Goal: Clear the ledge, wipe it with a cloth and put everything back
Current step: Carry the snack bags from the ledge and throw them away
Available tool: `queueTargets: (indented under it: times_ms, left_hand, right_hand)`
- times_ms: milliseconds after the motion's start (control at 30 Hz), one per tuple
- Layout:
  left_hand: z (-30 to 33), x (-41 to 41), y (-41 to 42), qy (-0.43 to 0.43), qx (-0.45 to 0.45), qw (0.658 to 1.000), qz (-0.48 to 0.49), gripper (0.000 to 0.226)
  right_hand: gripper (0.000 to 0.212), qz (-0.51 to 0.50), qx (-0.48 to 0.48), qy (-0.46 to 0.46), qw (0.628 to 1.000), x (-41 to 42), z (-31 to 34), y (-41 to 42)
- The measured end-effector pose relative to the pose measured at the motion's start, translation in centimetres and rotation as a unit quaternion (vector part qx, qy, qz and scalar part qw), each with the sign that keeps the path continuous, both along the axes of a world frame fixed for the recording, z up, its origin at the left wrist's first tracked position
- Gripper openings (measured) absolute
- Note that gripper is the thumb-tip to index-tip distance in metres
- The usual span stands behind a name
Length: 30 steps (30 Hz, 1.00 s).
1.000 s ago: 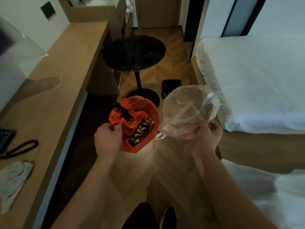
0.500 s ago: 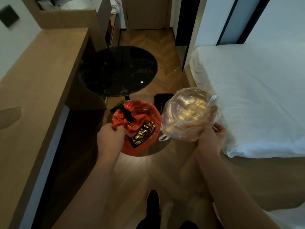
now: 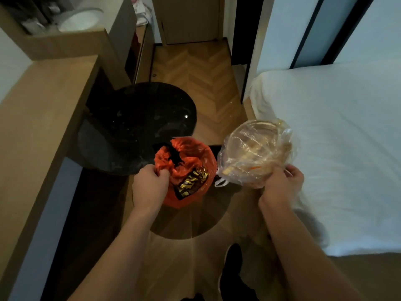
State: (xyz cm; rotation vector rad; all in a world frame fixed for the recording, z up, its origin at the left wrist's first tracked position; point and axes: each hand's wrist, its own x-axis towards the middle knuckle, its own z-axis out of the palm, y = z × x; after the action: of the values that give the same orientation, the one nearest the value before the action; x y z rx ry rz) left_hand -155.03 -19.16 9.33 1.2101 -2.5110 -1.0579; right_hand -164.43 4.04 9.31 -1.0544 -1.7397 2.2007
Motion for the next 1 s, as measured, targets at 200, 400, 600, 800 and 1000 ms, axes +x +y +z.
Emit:
queueTargets:
  times_ms: [200,400,600,800,1000]
  left_hand:
    - [1.9,-11.2,-0.8,0.006,-0.061,0.997,-0.052,0.027]
    - [-0.5,-21.1,-0.1,-0.064,-0.060,0.984,-0.156,0.023]
    - [-7.4,-29.8,-0.5,-0.148,-0.045,0.957,-0.245,0.024]
    - [-16.6,-35.5,-0.2,-0.177,-0.048,0.952,-0.244,0.021]
    - [-30.9,-39.5,-0.3,-0.166,-0.064,0.969,-0.169,0.027]
  right_hand:
    - [0.026,-0.022,-0.011,0.011,1.000,-11.1,0.3,-0.7]
    - [0.026,-0.050,0.020,0.017,0.998,-19.4,-1.1,-1.7]
    - [0.025,-0.080,0.082,0.014,0.993,-27.0,-5.5,-3.2]
    - [0.022,-0.058,0.108,0.023,0.992,-33.2,-13.0,-4.0]
    - [0.020,-0.025,0.074,0.043,0.996,-38.5,-26.9,-4.6]
